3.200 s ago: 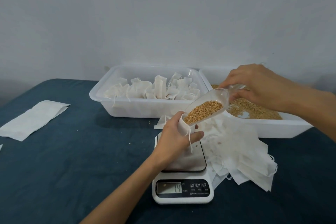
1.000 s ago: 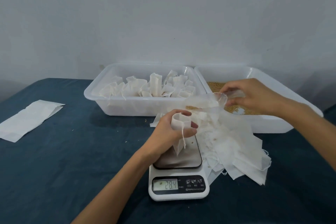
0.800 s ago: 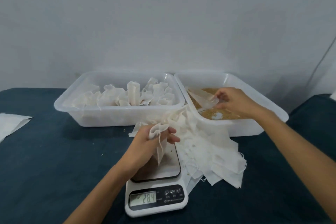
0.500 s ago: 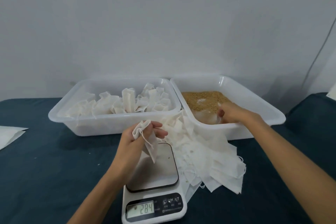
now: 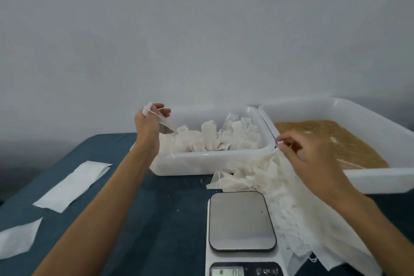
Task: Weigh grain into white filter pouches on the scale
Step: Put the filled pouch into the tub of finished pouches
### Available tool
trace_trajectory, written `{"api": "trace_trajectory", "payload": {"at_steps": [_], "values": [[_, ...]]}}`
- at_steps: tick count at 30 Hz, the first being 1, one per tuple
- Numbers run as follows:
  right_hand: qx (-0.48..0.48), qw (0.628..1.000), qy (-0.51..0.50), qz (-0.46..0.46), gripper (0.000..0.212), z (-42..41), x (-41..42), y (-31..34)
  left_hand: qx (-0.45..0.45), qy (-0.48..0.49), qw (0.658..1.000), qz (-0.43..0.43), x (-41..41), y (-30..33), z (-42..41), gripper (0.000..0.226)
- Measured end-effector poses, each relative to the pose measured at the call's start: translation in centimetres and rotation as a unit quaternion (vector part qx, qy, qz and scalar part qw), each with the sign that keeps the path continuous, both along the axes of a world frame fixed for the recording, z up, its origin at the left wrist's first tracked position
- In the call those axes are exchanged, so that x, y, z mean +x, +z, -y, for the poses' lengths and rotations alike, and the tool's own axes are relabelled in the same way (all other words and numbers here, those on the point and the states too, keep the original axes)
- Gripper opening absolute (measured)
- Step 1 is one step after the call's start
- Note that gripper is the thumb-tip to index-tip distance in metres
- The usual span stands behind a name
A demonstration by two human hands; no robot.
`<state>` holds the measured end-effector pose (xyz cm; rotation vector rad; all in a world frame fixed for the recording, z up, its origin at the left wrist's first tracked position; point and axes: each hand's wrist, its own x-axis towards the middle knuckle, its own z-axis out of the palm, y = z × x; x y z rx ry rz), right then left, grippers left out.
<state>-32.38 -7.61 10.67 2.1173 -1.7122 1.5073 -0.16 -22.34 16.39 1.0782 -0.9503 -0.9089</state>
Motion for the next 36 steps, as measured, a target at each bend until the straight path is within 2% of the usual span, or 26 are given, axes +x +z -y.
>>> {"api": "trace_trajectory", "payload": {"at_steps": [2, 4, 7, 10, 12, 15, 18, 21, 23, 24, 27, 30, 33, 34, 36], "values": [[0.012, 0.998, 0.045, 0.039, 0.013, -0.6, 2.5, -1.0, 0.042, 0.012, 0.998, 0.053, 1.2, 0.3, 2.4, 0.029], [0.03, 0.996, 0.068, 0.052, 0.017, -0.6, 3.9, -2.1, 0.097, -0.008, 0.985, 0.142, 2.5, -0.5, 3.9, 0.03], [0.041, 0.994, 0.086, 0.052, 0.021, -0.3, 4.2, -2.9, 0.134, -0.012, 0.941, 0.311, 4.3, -2.6, 4.7, 0.026], [0.037, 0.994, 0.087, 0.053, 0.021, -0.2, 3.8, -3.3, 0.155, -0.052, 0.877, 0.451, 5.3, -4.4, 4.8, 0.025], [0.044, 0.994, 0.086, 0.052, 0.02, -0.2, 3.5, -3.5, 0.157, -0.065, 0.857, 0.487, 5.3, -4.8, 4.8, 0.024], [0.062, 0.993, 0.084, 0.052, 0.019, -0.1, 3.3, -4.0, 0.141, -0.048, 0.855, 0.496, 4.6, -4.0, 4.4, 0.018], [0.067, 0.993, 0.079, 0.051, 0.019, -0.1, 3.1, -4.1, 0.086, 0.025, 0.855, 0.51, 3.7, -3.0, 2.4, 0.022], [0.07, 0.993, 0.079, 0.061, 0.018, -0.1, 3.1, -4.0, -0.105, 0.107, 0.843, 0.516, 1.8, -3.3, -1.8, 0.027], [0.067, 0.992, 0.081, 0.07, 0.018, -0.2, 3.2, -4.0, -0.21, 0.057, 0.836, 0.504, -0.4, -4.4, -5.1, 0.02], [0.065, 0.992, 0.082, 0.075, 0.017, -0.2, 3.2, -4.0, -0.227, 0.007, 0.829, 0.512, -1.4, -5.3, -6.5, 0.015], [0.06, 0.991, 0.082, 0.087, 0.017, -0.3, 3.3, -4.0, -0.19, -0.112, 0.781, 0.584, -3.6, -8.4, -8.3, 0.01], [0.069, 0.991, 0.081, 0.086, 0.017, -0.4, 3.4, -4.1, -0.143, -0.16, 0.714, 0.666, -4.6, -10.7, -7.4, 0.03], [0.076, 0.989, 0.09, 0.085, 0.016, -0.5, 3.6, -4.2, -0.158, -0.16, 0.621, 0.751, -5.4, -11.6, -5.9, 0.04], [0.075, 0.989, 0.093, 0.084, 0.016, -0.5, 3.7, -4.3, -0.16, -0.154, 0.602, 0.767, -5.6, -11.7, -5.5, 0.039], [0.073, 0.989, 0.099, 0.081, 0.015, -0.5, 3.8, -4.3, -0.159, -0.149, 0.587, 0.78, -6.1, -11.7, -4.9, 0.033]]}}
